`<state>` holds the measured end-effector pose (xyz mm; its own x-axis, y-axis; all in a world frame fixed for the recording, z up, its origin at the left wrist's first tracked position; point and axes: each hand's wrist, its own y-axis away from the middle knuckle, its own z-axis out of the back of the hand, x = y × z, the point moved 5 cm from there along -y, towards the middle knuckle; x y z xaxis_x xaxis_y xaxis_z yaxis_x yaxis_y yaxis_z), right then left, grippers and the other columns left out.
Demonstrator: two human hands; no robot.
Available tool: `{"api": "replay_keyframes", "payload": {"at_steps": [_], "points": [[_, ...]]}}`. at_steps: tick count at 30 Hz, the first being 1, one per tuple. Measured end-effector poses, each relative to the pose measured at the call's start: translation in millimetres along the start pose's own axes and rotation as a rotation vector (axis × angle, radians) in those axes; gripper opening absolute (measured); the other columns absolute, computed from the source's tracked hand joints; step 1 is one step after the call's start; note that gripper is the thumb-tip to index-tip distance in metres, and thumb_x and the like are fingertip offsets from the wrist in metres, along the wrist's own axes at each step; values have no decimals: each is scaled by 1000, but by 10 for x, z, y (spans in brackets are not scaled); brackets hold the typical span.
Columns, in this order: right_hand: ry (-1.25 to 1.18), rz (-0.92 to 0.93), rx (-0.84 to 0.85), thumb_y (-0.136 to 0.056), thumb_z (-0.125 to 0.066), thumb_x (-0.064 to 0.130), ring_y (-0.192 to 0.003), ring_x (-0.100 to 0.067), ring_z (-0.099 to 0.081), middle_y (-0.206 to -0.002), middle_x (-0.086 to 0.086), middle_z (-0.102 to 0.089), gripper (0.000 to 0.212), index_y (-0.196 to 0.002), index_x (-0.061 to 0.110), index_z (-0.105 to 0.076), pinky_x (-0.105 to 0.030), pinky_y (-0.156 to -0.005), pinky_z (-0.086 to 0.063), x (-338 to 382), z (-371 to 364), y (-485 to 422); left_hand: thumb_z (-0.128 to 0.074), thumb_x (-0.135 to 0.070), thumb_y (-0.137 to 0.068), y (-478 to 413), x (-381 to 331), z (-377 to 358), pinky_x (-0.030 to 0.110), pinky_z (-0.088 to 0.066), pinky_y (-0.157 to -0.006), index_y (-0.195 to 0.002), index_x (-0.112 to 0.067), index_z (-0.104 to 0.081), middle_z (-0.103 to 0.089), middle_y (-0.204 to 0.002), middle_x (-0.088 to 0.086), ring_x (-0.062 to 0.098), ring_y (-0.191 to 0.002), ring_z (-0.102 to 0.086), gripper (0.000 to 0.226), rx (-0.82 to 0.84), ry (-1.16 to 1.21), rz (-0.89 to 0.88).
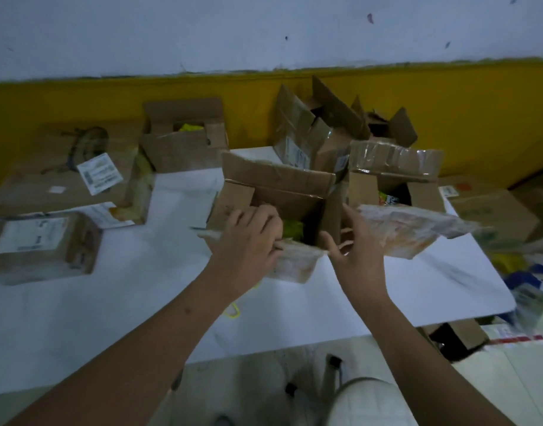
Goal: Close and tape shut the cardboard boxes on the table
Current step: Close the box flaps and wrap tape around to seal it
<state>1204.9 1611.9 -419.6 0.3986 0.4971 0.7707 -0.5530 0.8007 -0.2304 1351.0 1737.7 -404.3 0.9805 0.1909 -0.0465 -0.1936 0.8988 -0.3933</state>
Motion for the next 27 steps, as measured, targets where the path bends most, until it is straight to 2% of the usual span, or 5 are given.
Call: {"api": "replay_keyframes", "payload": {"at_steps": [4, 9, 14, 20, 27], "points": [[-52, 117, 209, -99, -44, 50, -111, 1, -51, -121, 23, -55, 39, -130, 32, -61, -23, -94, -46, -20, -165, -54, -78, -16, -68, 213, -157, -117, 23, -32, -65, -89, -25, -38, -56, -95, -1, 14, -77, -50, 46, 88, 122, -112], [122, 77, 410, -102, -38, 47, -101, -16, -61, -111, 4, -72, 46, -108, 20, -75, -38, -95, -47, -101, -293, -230, -64, -49, -83, 116, -54, -90, 24, -27, -50, -82, -28, -29, -41, -69, -12, 8, -58, -37, 41, 129, 228, -53], [166, 60, -82, -98, -53, 33, -83, -12, -61, -88, 5, -67, 21, -95, 21, -70, -30, -71, -48, 276, 181, -578, -32, -69, -90, -326, 51, -115, 28, -34, -48, -78, -29, -34, -41, -54, -11, 11, -49, -49, 42, 265, 160, -76], [505, 229, 208, -102, -44, 40, -142, -24, -32, -150, -2, -43, 50, -146, 18, -42, -39, -114, -30, 291, -342, -947, -62, -76, -70, -509, 241, -311, 40, -37, -90, -115, -22, -49, -52, -114, 5, 26, -106, -48, 71, 117, -242, 313], [582, 304, 80, -96, -51, 39, -94, -19, -49, -96, 4, -54, 18, -93, 22, -56, -37, -84, -41, 33, -544, -601, -63, -59, -79, -175, 407, -282, 49, -35, -98, -123, -18, -50, -46, -131, 15, 36, -119, -45, 61, -148, -227, 255]]}}
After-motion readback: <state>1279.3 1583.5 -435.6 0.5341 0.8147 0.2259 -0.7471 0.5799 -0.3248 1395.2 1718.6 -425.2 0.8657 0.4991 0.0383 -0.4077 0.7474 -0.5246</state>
